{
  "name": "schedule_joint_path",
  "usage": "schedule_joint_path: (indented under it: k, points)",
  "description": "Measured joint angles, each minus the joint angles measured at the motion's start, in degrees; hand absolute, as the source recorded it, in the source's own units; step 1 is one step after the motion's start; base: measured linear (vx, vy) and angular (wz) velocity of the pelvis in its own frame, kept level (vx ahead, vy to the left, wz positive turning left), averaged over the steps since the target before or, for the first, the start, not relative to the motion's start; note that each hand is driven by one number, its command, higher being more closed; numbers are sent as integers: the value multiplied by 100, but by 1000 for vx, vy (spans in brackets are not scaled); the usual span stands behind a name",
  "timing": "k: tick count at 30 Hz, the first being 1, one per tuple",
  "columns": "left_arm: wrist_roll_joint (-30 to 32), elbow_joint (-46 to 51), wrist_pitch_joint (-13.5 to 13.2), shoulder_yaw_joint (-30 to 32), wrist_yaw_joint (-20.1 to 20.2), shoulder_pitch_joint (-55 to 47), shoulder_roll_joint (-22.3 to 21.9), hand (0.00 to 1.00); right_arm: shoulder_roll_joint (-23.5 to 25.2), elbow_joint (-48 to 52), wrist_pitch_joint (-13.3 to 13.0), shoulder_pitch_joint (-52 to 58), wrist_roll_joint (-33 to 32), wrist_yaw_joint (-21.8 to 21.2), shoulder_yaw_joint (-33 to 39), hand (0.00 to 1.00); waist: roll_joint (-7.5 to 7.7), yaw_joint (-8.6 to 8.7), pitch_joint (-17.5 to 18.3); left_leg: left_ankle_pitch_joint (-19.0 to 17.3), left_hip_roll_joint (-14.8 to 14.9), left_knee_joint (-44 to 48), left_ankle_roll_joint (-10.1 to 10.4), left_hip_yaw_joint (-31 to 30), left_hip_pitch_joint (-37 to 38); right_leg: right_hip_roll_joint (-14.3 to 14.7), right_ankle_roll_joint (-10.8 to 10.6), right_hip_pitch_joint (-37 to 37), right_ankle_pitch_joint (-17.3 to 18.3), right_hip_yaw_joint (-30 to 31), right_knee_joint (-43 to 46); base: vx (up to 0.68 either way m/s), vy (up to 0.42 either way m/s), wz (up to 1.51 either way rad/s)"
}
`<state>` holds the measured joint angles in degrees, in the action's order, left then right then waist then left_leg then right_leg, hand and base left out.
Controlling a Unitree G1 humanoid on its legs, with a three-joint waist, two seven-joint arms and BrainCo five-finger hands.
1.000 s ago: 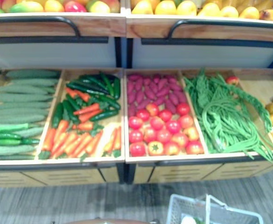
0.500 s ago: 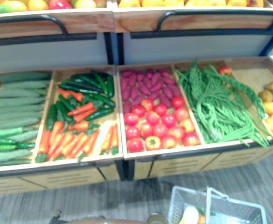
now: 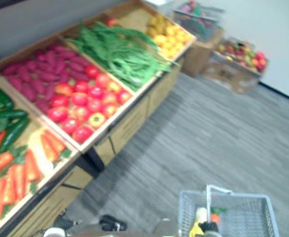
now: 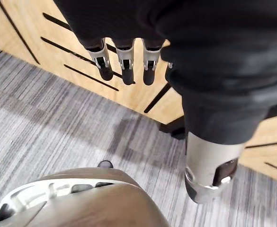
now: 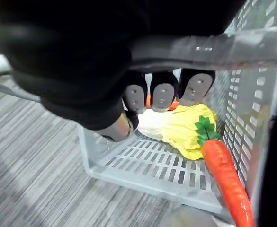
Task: Pick vegetable in the basket
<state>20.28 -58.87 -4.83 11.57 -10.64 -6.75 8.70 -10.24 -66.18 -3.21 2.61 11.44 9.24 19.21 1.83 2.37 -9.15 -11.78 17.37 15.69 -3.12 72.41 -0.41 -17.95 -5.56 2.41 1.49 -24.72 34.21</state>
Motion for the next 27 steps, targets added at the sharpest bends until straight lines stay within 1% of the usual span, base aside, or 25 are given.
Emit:
schedule_joint_path:
  k: [1, 2, 3, 4, 5, 7, 8, 9, 10, 11, 12, 13, 14, 15, 16, 17, 18, 20, 21, 22, 23, 24, 25, 26, 27]
  points:
    - [0, 18, 2, 1, 12, 13, 1, 0, -5, 0, 3, 11, 3, -5, -62, 100, 25, -54, 40, 14, 144, 172, -26, 246, -55, 24, -161, 52, 110, -34, -599, -174, -281, -155]
    - [0, 28, 0, -3, 19, 31, -17, 0, -14, -2, 9, 13, 2, -4, -172, 100, 9, -115, 50, 64, 302, 288, -117, 399, -69, 145, -271, 136, 396, -146, -1134, -241, -416, -160]
    - [0, 30, 0, -7, 20, 26, -35, 0, -20, -3, 13, -1, 3, -9, -220, 100, 4, -128, 53, 106, 367, 326, -189, 394, -91, 216, -285, 159, 491, -159, -1369, -301, -495, -171]
    - [6, 26, 2, -34, 17, -24, -85, 0, -22, -1, 15, 5, 9, -11, -385, 100, -12, -157, 130, 168, 538, 464, -291, 380, -155, 393, -312, 236, 582, -160, -1840, -286, -447, -154]
    - [32, 10, 9, -59, 19, -58, -166, 0, -36, 26, 0, 65, 8, -9, -501, 100, -85, -122, 238, 206, 654, 607, -306, 379, -180, 617, -314, 356, 588, -157, -2306, -249, -404, -136]
    - [79, 18, -2, -138, 13, -26, -203, 0, -73, 51, -11, 296, -10, 11, -482, 100, -184, -85, 299, 306, 804, 645, -294, 346, -73, 749, -313, 524, 588, -133, -2562, -159, -271, -59]
    - [115, 20, -2, -274, 7, -29, -263, 0, -112, 50, -9, 461, -19, 16, -385, 100, -278, -84, 362, 412, 815, 569, -258, 296, 64, 769, -313, 624, 588, -92, -2537, -105, -127, -26]
    - [126, 20, -3, -312, 7, -41, -312, 0, -130, 44, -2, 528, -21, 20, -352, 100, -321, -84, 389, 481, 795, 524, -227, 186, 108, 766, -313, 628, 588, -33, -2463, -87, -65, -34]
    - [137, 28, -7, -335, -15, -79, -377, 0, -190, 4, 4, 594, -18, 19, -361, 100, -368, -94, 418, 658, 784, 542, -168, -391, 146, 745, -306, 602, 592, 152, -2289, -57, -58, -47]
    - [144, 26, -8, -326, -24, -123, -370, 0, -203, -1, 4, 585, -14, 13, -411, 100, -361, -124, 422, 777, 761, 573, -134, -943, 123, 736, -294, 618, 598, 268, -2269, -52, -155, -95]
    - [143, 20, -7, -277, -31, -243, -354, 0, -222, 17, -15, 520, 5, 7, -582, 100, -343, -149, 429, 938, 751, 905, -37, -2204, -66, 737, -284, 626, 592, 561, -2297, -38, -169, -105]
    - [134, 1, -7, -230, -43, -266, -354, 0, -241, 21, -77, 470, 58, 0, -680, 100, -293, -196, 435, 632, 369, 777, 471, -3469, -338, 633, -252, 582, 609, 936, -2325, -21, -32, -167]
    - [127, -6, -54, -218, -50, -268, -424, 0, -298, 2, -115, 313, 139, 2, -692, 100, -318, -412, 431, 425, -520, -14, 818, -5260, -379, 500, -251, 309, 610, 1515, -2312, 19, 183, -155]
    - [126, -13, -91, -220, -53, -269, -451, 0, -322, 1, -123, 265, 184, -8, -710, 100, -367, -473, 424, 616, -756, -375, 808, -5749, -298, 544, -259, 213, 612, 1667, -2328, 64, 257, -151]
    - [123, -62, -97, -208, -44, -235, -403, 0, -265, -3, -129, 148, 242, -31, -739, 100, -306, -460, 387, 574, -815, -583, 881, -6029, -139, 598, -288, 174, 620, 1818, -2395, 86, 145, -75]
    - [127, -44, -108, -239, -46, -226, -329, 0, -174, 0, -162, 133, 265, -69, -735, 100, -222, -412, 346, 577, -861, -529, 882, -6060, -138, 569, -347, 173, 578, 1870, -2439, 47, 54, -42]
    - [127, -46, -135, -269, -46, -232, -267, 0, -112, 1, -216, 150, 264, -90, -726, 100, -152, -417, 322, 576, -871, -529, 884, -6055, -137, 563, -363, 172, 558, 1880, -2484, -5, 49, -18]
    - [127, -58, -139, -252, -40, -215, -89, 0, 52, 1, -303, 193, 264, -108, -719, 100, 69, -413, 309, 576, -888, -598, 885, -5931, -141, 538, -355, 152, 549, 1926, -2656, -80, 60, -26]
    - [135, -90, -139, -254, -38, -213, -32, 0, 51, 7, -321, 191, 266, -105, -718, 100, 87, -415, 320, 595, -889, -661, 911, -5892, -140, 538, -355, 99, 550, 1934, -2701, -101, 12, -35]
    - [140, -151, -142, -256, -37, -187, -41, 0, 27, 17, -334, 182, 274, -105, -718, 100, 71, -409, 320, 632, -900, -773, 953, -5880, -120, 538, -357, 42, 551, 1938, -2746, -135, -8, -38]
    - [208, -209, -139, -261, -32, -149, -48, 0, -6, 22, -342, 180, 279, -99, -714, 100, 50, -402, 333, 777, -938, -1015, 984, -5832, -90, 531, -359, -45, 554, 1976, -2837, -116, -15, -33]
    - [265, -227, -135, -265, -32, -128, -54, 0, -23, 27, -345, 172, 282, -99, -698, 100, 77, -402, 351, 882, -959, -1172, 988, -5789, -57, 527, -362, -91, 556, 2012, -2873, -157, -31, -31]
    - [337, -245, -131, -284, -28, -116, -79, 0, -51, 28, -347, 147, 302, -97, -612, 100, 2, -377, 341, 1091, -988, -1485, 982, -5748, -3, 534, -425, -192, 553, 2058, -2919, -160, -49, -19]
    - [350, -287, -118, -287, -23, -102, -146, 0, -110, 27, -339, 163, 303, -94, -518, 100, -35, -308, 317, 1295, -1006, -1818, 975, -5755, 95, 555, -443, -301, 568, 2058, -2871, -182, -65, -11]
    - [350, -294, -116, -292, -23, -111, -181, 0, -125, 26, -330, 195, 303, -95, -448, 100, -78, -277, 317, 1369, -1014, -1964, 977, -5758, 140, 566, -446, -336, 596, 2060, -2829, -145, -55, 1]
